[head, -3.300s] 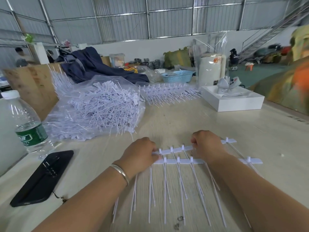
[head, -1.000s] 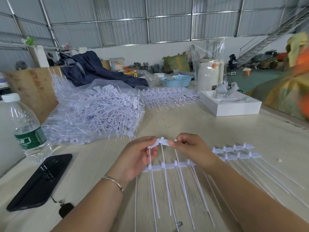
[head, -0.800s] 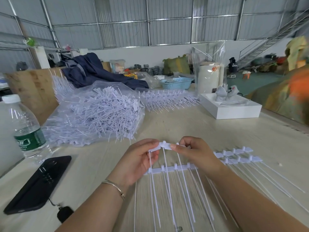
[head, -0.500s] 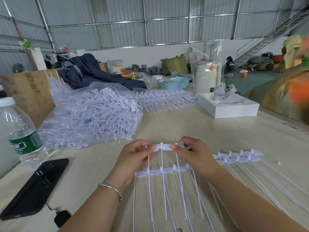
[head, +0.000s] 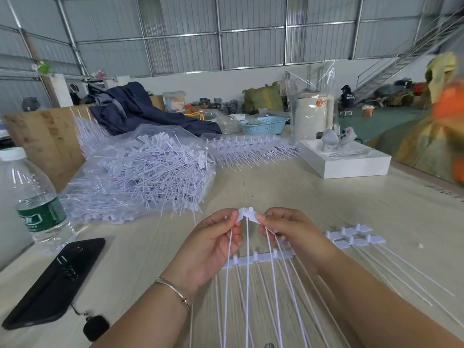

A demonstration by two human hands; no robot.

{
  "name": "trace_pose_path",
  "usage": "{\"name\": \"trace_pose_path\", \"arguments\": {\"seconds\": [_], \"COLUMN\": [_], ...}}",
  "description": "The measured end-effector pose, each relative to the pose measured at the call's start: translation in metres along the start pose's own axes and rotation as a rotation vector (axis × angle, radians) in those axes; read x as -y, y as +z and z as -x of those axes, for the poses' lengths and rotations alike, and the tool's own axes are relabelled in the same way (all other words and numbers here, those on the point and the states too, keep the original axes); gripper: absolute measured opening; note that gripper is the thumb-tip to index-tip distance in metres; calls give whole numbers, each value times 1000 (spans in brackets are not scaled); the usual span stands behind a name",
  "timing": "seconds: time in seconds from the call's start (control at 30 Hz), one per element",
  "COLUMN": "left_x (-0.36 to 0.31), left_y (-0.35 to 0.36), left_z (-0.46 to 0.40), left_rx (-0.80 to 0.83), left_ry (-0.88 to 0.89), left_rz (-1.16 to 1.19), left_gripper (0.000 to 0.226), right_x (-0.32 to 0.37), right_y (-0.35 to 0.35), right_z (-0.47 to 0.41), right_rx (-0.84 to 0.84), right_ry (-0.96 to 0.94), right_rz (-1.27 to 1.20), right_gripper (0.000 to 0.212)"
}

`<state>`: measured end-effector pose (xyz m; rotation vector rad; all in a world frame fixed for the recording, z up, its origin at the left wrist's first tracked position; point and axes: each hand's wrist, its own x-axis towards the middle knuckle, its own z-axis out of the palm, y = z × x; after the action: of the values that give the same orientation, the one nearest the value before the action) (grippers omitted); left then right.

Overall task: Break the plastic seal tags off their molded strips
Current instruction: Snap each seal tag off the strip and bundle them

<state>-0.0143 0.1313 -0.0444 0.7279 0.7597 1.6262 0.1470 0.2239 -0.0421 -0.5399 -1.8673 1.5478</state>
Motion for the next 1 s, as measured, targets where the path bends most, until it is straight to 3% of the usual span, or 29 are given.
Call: {"name": "trace_pose_path", "arguments": {"seconds": [0.07, 0.23, 0.3, 0.37, 0.47, 0.7, 0.83, 1.0], "left_x": [1, 6, 6, 8, 12, 4, -6, -9], "left_y": [2, 1, 2, 6, 9, 7, 3, -2], "left_z": [1, 1, 2, 4, 6, 4, 1, -1], "left_rx": [53, 123, 134, 176, 179, 161, 30, -166], "left_ry": [-24, -58, -83, -125, -198, -244, -121, 180], "left_rz": [57, 68, 76, 14, -10, -4, -112, -354], "left_gripper": [7, 37, 33, 12, 28, 21, 9, 7], "right_x": [-1, -4, -4, -5, -3, 8, 8, 5], "right_y": [0, 2, 2, 3, 5, 10, 10, 1], "right_z": [0, 0, 0, 0, 1, 5, 4, 2], "right_rx": [16, 56, 65, 74, 67, -4, -166, -273], "right_ry": [-31, -62, -58, -53, -45, -141, -218, -235], "right_rz": [11, 2, 17, 42, 45, 154, 334, 391], "right_gripper": [38, 34, 36, 40, 48, 57, 46, 37]}}
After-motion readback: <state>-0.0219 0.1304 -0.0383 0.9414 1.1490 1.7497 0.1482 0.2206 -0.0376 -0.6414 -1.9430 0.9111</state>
